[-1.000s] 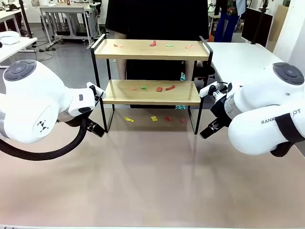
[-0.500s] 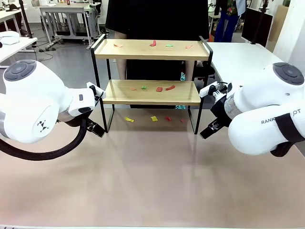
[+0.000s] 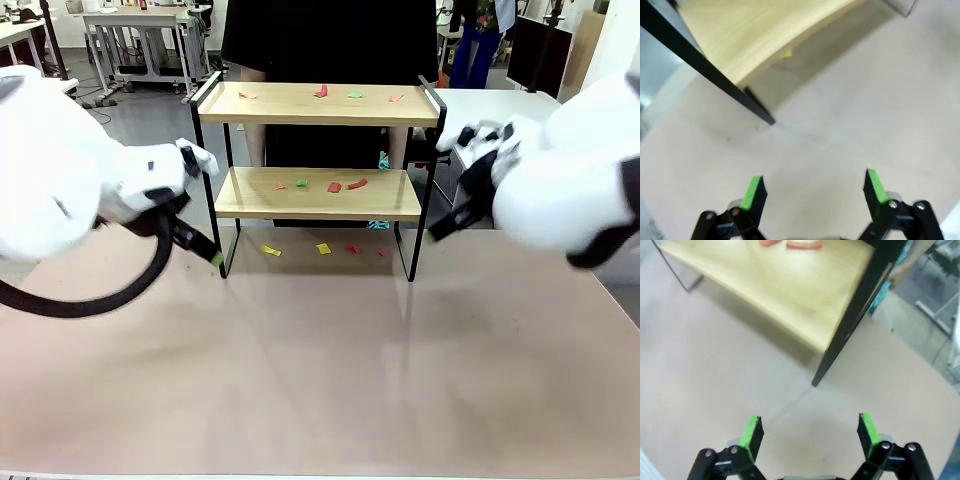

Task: Clean the shelf.
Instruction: Pick up the Duster handed by the human.

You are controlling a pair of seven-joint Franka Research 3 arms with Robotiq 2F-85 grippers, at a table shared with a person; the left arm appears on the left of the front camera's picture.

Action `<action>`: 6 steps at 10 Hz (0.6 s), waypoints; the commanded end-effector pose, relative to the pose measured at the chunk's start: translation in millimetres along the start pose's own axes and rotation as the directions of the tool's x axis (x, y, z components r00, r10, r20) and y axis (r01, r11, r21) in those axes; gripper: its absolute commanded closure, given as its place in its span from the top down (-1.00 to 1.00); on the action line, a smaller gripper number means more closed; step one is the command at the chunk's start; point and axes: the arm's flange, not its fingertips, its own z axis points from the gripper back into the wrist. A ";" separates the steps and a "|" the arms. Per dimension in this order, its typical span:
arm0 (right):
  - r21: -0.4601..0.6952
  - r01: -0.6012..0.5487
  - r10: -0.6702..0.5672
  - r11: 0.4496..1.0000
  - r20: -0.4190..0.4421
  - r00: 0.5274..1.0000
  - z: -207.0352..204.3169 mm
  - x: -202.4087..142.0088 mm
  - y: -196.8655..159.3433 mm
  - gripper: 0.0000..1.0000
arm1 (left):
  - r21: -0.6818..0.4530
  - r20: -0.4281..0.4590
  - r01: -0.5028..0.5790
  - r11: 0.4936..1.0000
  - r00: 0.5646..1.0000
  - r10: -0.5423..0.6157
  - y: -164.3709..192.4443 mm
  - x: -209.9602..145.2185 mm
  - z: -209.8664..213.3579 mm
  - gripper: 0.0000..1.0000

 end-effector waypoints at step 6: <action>0.393 -0.181 0.081 0.901 0.258 0.963 9.8 -30.1 -205.8 1.00 | -0.411 0.310 0.374 0.832 0.915 -0.258 190.8 -30.8 71.2 1.00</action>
